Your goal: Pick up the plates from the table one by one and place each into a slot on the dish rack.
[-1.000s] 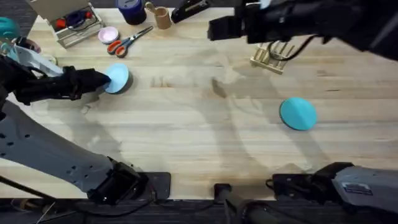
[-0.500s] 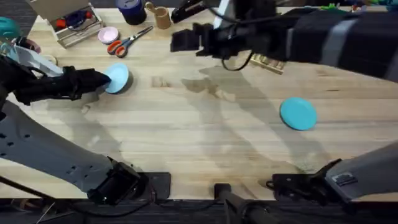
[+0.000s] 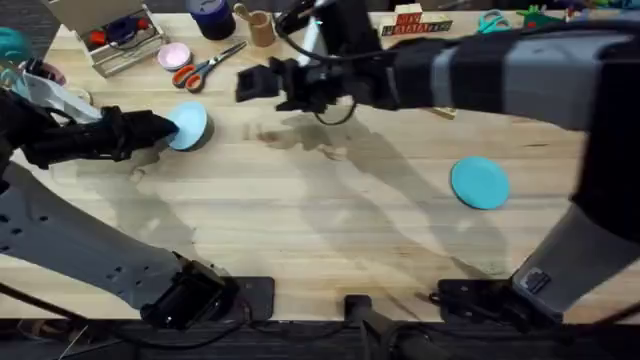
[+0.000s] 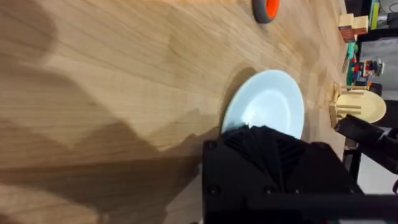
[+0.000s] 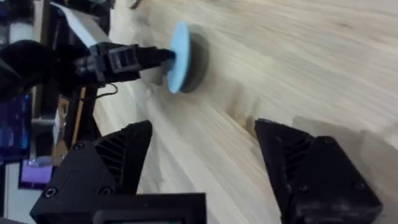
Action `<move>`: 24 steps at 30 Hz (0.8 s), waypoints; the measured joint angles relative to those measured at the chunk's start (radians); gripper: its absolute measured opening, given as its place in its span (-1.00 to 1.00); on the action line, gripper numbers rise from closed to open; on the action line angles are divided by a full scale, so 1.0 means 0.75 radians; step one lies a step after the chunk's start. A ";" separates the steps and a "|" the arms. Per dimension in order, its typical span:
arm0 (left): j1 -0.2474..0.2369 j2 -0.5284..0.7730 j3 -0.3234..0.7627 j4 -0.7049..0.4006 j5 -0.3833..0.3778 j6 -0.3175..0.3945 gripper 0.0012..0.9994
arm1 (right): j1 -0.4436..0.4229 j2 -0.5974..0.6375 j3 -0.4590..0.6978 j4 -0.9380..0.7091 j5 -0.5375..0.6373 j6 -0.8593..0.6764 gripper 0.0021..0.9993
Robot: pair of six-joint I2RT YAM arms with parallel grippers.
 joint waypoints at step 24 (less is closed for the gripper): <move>0.000 0.001 0.000 0.000 -0.001 0.000 -0.92 | 0.186 0.476 0.565 -0.017 -0.051 0.074 0.95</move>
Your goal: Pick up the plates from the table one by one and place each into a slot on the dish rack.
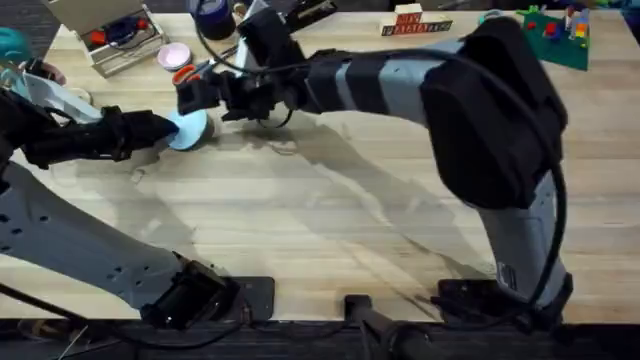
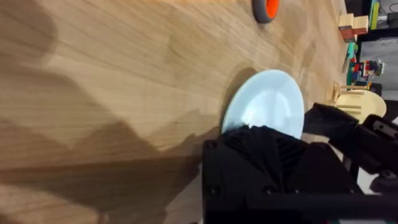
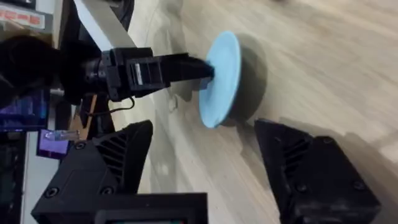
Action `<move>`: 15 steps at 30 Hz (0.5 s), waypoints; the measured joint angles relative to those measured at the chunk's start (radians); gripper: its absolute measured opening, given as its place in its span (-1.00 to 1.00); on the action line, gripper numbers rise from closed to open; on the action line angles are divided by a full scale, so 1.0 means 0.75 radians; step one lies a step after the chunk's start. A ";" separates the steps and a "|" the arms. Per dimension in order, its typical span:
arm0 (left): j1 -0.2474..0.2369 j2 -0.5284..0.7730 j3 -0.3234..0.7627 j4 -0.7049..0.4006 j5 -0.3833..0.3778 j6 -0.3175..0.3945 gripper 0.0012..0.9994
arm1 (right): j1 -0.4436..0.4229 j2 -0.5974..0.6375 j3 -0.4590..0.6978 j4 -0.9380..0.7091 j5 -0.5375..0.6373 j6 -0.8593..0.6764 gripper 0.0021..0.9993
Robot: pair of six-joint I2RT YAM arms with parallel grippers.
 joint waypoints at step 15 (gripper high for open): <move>0.000 0.000 0.000 -0.003 0.000 0.000 -0.92 | 0.105 0.045 0.062 0.006 0.260 0.028 0.88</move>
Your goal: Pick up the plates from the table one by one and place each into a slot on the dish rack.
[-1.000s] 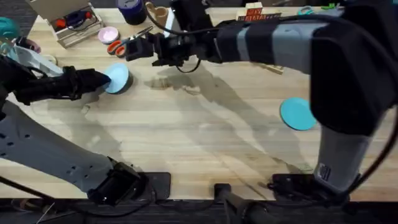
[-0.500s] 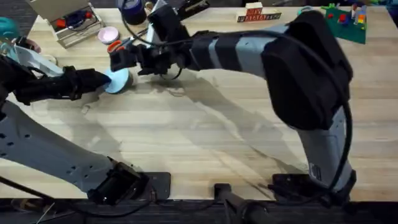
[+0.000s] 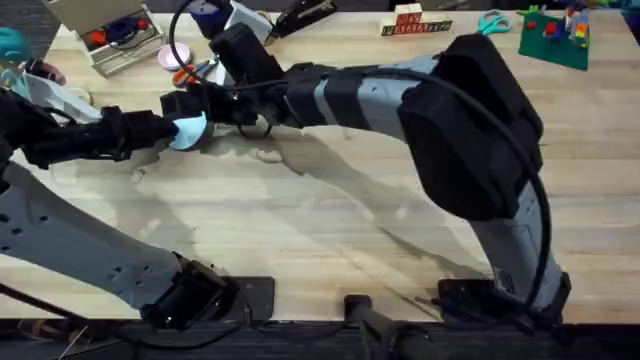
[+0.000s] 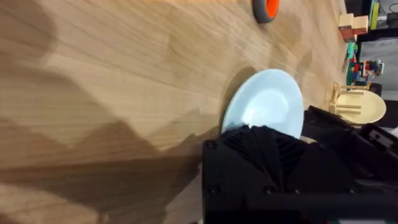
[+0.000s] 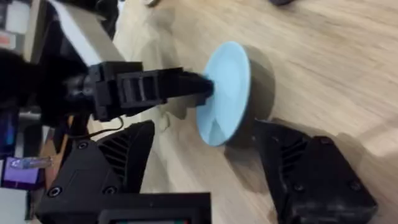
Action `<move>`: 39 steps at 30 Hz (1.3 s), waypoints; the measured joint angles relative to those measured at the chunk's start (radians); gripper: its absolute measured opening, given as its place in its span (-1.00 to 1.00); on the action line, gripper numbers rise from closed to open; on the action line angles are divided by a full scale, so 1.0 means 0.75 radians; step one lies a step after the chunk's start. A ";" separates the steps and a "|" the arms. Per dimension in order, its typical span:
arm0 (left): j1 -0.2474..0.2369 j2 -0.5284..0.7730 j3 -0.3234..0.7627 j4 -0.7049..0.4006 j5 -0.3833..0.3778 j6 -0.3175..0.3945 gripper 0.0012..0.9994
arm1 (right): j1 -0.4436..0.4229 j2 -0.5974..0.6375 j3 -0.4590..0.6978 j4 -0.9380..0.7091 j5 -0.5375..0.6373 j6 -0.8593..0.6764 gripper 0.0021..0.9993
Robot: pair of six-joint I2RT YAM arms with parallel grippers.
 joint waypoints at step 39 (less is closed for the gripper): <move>0.008 0.000 0.002 0.000 0.010 0.000 -0.92 | 0.037 0.146 0.157 -0.006 0.157 0.100 -0.94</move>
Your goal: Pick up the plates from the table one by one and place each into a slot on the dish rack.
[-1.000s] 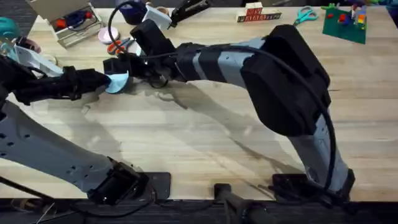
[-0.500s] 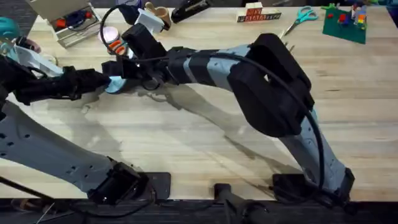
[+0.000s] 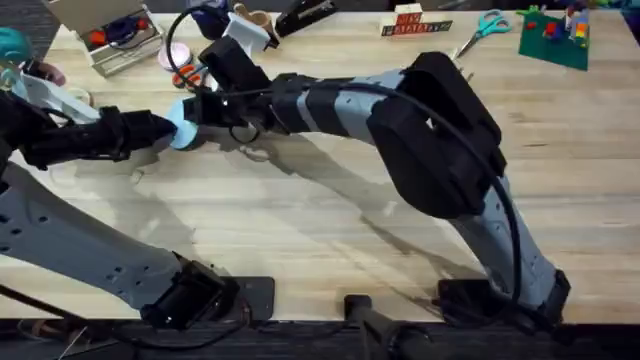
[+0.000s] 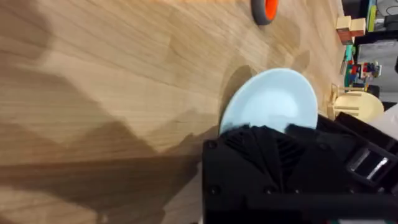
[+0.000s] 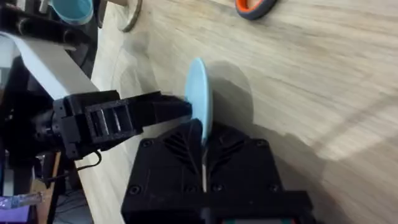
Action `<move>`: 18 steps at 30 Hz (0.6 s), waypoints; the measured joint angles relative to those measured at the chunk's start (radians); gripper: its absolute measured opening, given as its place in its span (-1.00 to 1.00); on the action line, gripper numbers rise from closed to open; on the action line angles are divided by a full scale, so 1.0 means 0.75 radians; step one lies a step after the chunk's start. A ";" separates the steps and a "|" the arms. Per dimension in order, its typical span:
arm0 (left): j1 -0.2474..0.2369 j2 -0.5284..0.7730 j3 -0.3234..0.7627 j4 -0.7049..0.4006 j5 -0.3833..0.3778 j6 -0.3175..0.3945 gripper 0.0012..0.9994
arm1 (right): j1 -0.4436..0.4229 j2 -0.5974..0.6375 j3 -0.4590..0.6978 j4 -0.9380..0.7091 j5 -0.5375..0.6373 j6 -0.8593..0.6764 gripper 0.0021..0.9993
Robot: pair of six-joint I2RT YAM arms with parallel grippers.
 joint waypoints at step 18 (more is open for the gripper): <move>-0.001 -0.011 -0.001 -0.114 -0.015 0.065 -0.92 | -0.065 -0.086 0.006 -0.188 0.049 -0.206 -0.94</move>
